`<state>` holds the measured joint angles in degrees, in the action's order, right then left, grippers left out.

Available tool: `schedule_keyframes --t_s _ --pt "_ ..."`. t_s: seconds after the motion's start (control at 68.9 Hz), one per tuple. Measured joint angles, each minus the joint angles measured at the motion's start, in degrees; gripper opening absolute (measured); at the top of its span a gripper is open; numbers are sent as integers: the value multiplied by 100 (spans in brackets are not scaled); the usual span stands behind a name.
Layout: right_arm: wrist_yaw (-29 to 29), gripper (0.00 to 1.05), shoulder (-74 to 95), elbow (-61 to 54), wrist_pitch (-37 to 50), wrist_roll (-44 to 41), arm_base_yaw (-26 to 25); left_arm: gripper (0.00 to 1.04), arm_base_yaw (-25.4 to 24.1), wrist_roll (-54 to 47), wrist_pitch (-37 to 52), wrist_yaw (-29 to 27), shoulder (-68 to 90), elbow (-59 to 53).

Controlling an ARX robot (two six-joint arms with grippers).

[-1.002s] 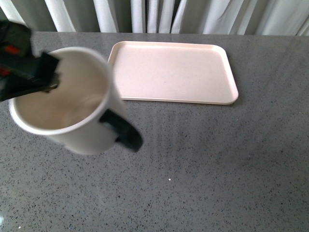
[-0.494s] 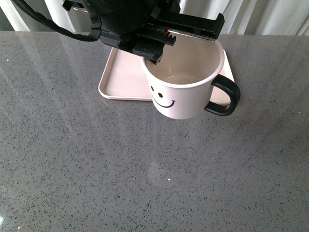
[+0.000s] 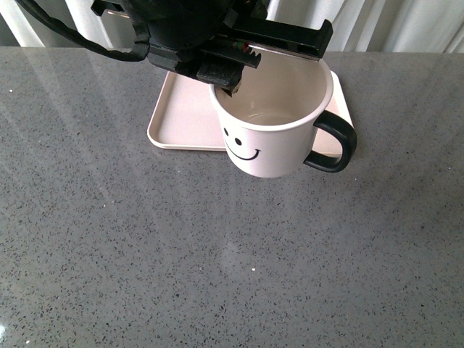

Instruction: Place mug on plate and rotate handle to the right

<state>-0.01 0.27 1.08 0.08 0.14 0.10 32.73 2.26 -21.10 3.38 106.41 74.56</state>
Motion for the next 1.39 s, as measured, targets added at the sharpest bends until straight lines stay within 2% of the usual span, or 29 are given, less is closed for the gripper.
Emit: schedule_keyframes --t_s 0.058,0.116,0.16,0.508,0.929,1.394 --pt "0 96 2 0 0 0 -2 2 0 15 -4 -11 0 0" --pt "0 96 0 0 0 -2 -2 2 13 424 -704 -538 146 358" --pt "0 96 0 0 0 0 -2 2 -15 566 -946 -577 404 787" --pt "0 96 0 0 0 0 0 2 -221 398 -1639 -330 2173 3373" --pt "0 96 0 0 0 0 0 2 -522 -85 -2671 -142 3770 5694" --pt "0 96 2 0 0 0 -2 2 -599 -356 -3110 -55 4395 6321"
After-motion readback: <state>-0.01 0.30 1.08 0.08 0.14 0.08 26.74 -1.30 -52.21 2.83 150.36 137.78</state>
